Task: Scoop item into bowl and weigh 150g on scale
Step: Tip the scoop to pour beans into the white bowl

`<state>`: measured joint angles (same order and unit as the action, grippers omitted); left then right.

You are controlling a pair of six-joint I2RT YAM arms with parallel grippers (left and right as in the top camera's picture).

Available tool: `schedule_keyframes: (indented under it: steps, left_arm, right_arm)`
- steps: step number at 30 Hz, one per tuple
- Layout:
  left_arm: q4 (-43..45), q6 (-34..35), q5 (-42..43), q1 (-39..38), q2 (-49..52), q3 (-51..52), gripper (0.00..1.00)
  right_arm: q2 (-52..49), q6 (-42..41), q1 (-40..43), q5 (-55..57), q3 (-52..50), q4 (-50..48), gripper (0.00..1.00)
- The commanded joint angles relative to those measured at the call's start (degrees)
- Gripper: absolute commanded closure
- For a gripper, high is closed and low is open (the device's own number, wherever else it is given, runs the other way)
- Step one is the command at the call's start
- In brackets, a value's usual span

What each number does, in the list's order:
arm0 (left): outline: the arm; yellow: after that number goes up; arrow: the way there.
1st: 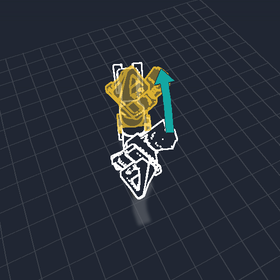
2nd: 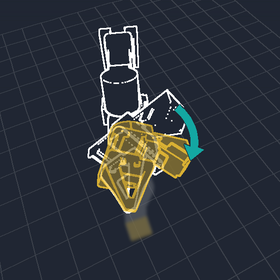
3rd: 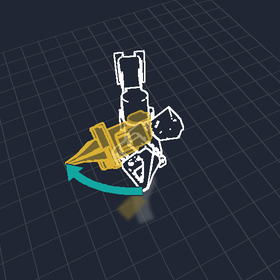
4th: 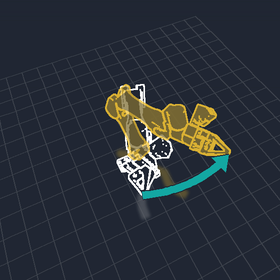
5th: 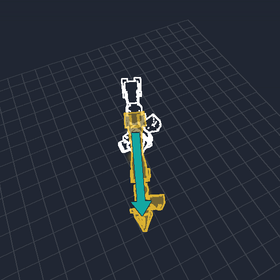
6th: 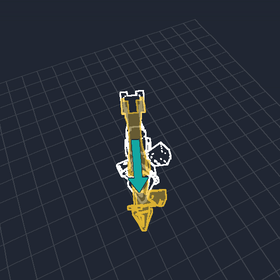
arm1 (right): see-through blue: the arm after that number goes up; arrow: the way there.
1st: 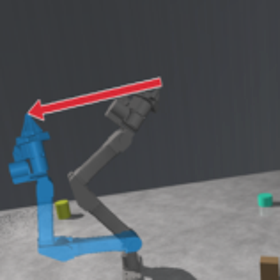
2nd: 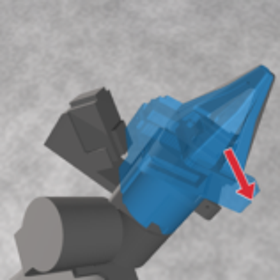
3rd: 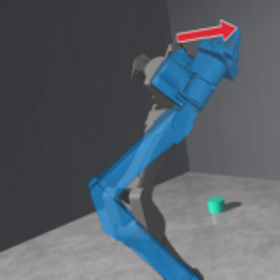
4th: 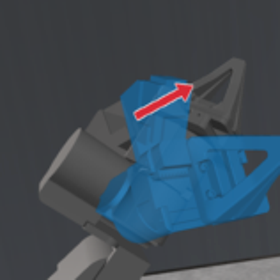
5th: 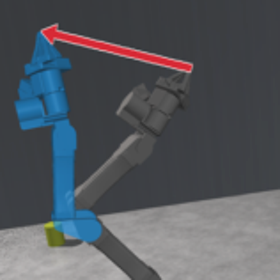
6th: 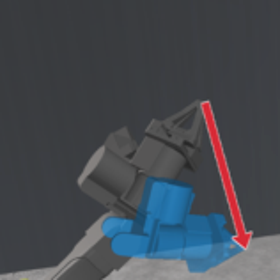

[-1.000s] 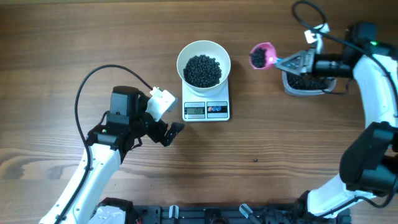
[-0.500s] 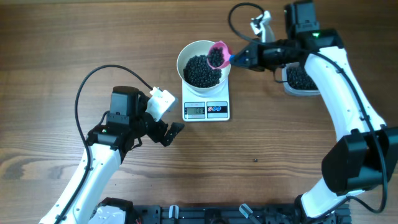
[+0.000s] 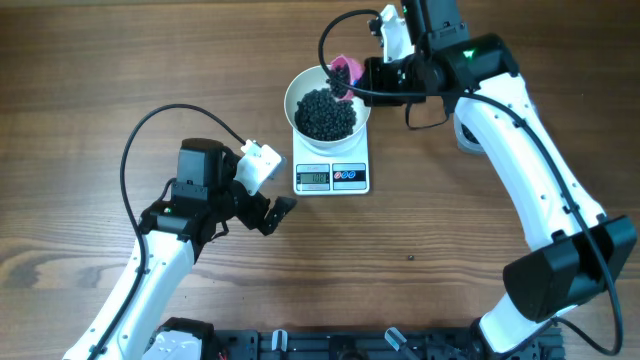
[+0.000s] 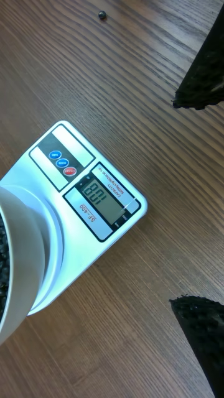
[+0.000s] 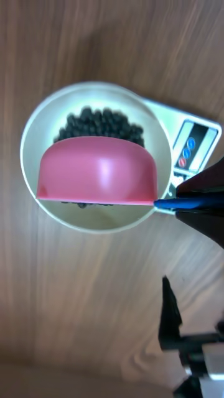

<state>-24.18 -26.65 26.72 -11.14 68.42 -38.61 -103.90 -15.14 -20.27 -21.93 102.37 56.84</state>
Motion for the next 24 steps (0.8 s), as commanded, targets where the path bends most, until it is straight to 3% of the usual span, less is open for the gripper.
schedule_keyframes:
  steps: [1,15,24]
  left_arm:
    - [-0.02,0.33,0.87,0.13,0.07,0.37,0.00]
    - [-0.02,0.33,0.87,0.13,0.07,0.37,0.00]
    - [-0.02,0.33,0.87,0.13,0.07,0.37,0.00]
  right_arm:
    - [1.42,1.73,-0.35,5.86,1.55,0.24,0.96]
    - [1.33,8.24,-8.37,25.68,1.51,0.00,0.96]
    - [1.16,17.59,-11.43,29.97,1.18,-3.39,0.95]
